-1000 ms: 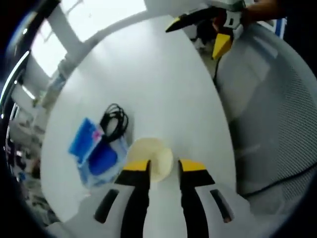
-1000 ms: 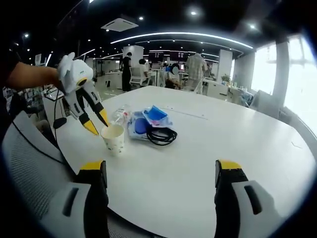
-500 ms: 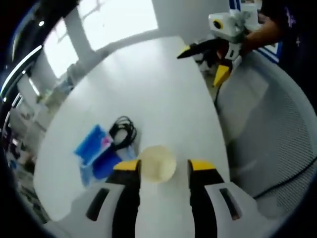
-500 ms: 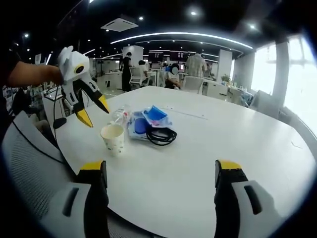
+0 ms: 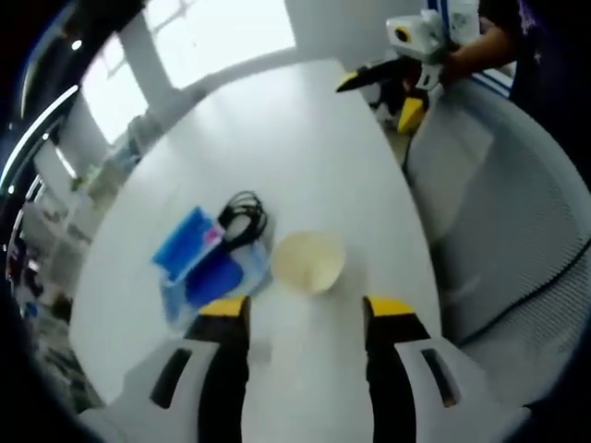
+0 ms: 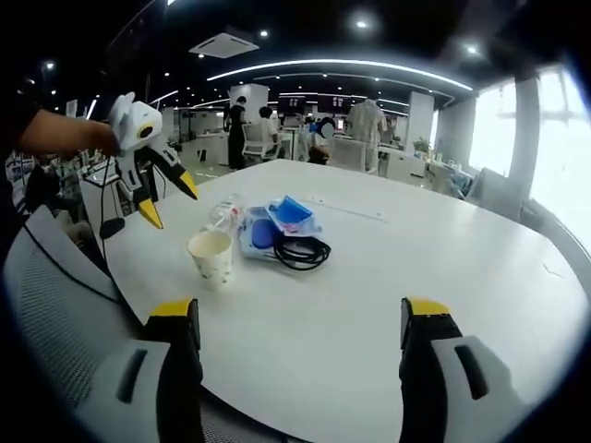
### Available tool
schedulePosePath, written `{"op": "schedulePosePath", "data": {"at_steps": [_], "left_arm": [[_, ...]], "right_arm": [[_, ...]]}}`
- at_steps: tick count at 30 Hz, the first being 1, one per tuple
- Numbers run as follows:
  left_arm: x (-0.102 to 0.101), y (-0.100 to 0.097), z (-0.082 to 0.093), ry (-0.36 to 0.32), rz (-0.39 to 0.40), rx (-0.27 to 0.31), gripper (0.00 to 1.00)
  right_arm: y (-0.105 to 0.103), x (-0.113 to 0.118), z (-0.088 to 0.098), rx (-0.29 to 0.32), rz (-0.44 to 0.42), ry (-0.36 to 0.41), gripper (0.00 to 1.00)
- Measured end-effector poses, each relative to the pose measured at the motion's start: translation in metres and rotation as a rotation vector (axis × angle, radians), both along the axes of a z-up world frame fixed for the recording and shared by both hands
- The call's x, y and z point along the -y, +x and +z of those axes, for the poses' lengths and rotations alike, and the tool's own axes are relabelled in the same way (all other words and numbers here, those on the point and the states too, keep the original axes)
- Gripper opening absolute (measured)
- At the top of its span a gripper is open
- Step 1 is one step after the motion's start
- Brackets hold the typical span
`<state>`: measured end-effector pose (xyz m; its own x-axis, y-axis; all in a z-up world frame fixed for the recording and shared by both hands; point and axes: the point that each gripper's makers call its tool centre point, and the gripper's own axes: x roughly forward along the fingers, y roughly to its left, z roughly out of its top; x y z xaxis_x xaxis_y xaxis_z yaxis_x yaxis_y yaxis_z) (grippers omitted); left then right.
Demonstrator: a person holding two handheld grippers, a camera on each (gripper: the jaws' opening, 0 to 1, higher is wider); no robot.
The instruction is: Arrange the tabletop items into an orderly group along one side of the table until the central work area is clear of visible clutter.
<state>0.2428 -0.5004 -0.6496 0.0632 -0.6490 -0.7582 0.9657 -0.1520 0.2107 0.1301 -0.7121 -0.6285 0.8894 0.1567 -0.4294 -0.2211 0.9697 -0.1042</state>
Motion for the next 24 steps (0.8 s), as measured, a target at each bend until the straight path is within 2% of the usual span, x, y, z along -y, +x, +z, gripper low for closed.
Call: {"op": "schedulePosePath", "data": {"at_steps": [10, 17, 19, 24], "left_arm": [[-0.020, 0.026, -0.014, 0.067, -0.037, 0.079, 0.51], [-0.026, 0.041, -0.021, 0.085, -0.052, 0.102, 0.53], [-0.030, 0.049, -0.026, 0.111, -0.073, 0.130, 0.53], [-0.040, 0.056, -0.036, 0.178, -0.134, 0.152, 0.55]], "right_arm": [[0.000, 0.001, 0.000, -0.001, -0.004, -0.001, 0.90], [-0.001, 0.002, 0.000, -0.003, -0.012, -0.003, 0.90], [-0.001, 0.002, -0.001, -0.005, -0.012, -0.003, 0.90], [-0.001, 0.001, -0.002, -0.013, -0.005, -0.004, 0.90]]}}
